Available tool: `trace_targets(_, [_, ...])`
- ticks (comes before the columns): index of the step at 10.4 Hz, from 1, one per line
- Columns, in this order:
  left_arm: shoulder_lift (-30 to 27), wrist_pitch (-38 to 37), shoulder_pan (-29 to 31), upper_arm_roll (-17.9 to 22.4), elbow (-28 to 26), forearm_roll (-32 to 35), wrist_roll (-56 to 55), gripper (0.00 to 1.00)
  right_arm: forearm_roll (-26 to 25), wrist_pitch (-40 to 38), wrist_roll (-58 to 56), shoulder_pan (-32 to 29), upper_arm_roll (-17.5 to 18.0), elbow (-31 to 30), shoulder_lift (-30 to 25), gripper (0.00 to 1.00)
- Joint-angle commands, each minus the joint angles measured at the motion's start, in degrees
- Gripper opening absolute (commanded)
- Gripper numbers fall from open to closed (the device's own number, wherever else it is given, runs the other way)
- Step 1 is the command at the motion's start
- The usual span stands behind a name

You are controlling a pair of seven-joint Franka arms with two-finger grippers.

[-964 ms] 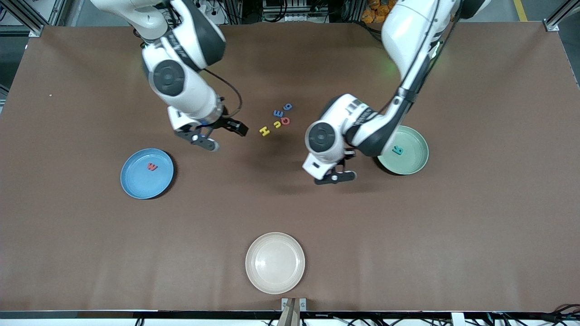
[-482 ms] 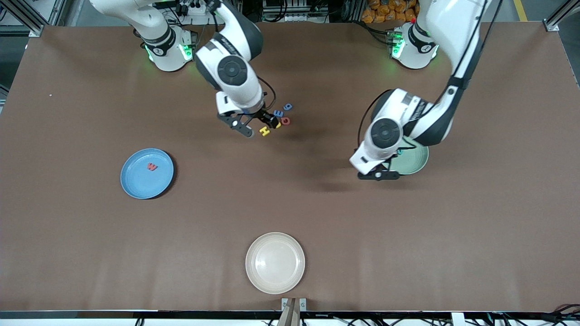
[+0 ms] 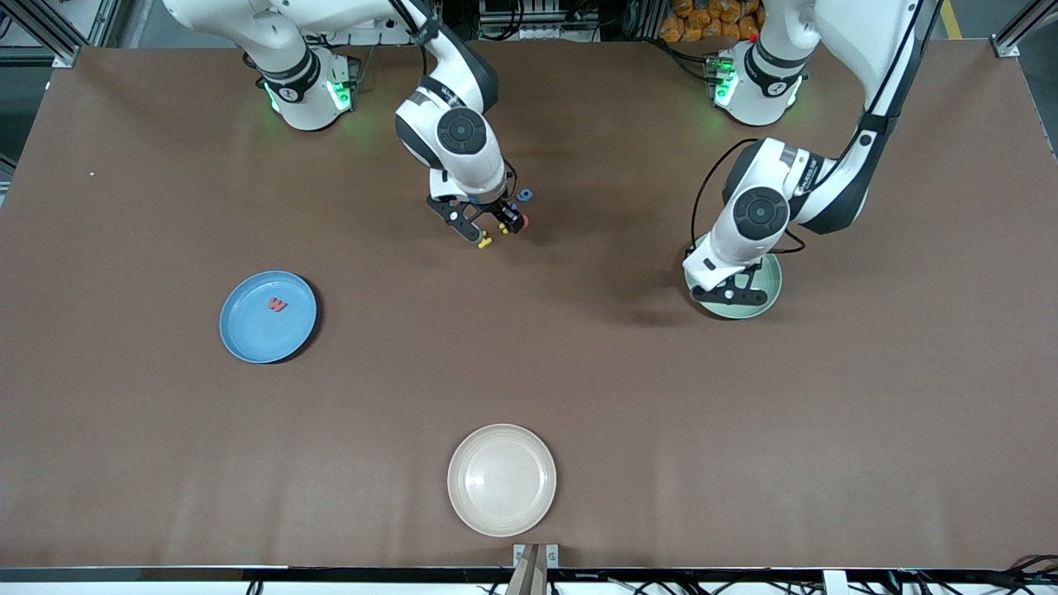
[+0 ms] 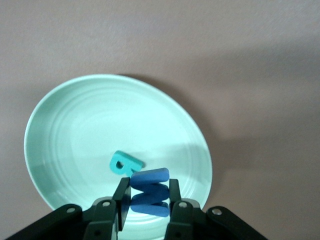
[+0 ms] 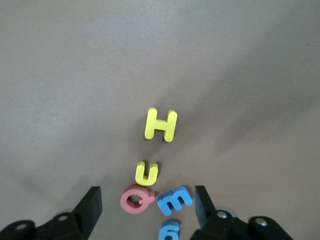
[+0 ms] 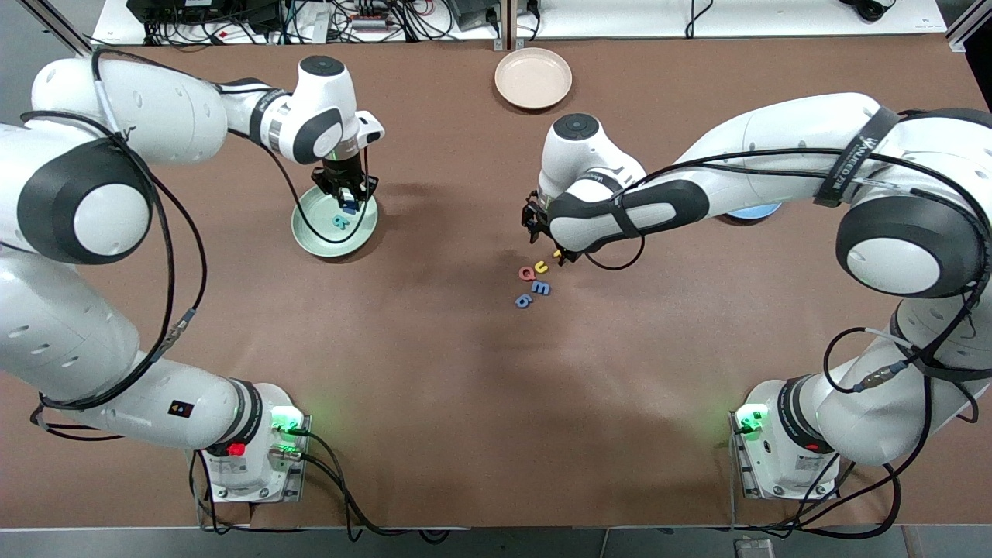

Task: Sort upper and lower case letters into plates
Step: 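Place the W on the green plate while the right gripper reaches letters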

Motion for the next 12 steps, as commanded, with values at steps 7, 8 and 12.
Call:
trace_targets(7, [-1.77,1.43,0.26,-1.41,1.39,-8.93,-1.06,1.0,-9.1,5.72,9.85,0.51,0.18,0.61,3.91,0.69])
trace_targets(8, [-1.07,1.43,0.17,-3.5,3.23,-10.78,-4.64,1.0,-10.08,6.25,10.74,0.52,0.18,0.7,4.18,0.66])
trace_targets(12, [1.31,1.17,0.08,-4.75,5.71,-8.52,-9.95,1.0,-10.26,7.65,11.8,0.69,0.18,0.7,4.18,0.63])
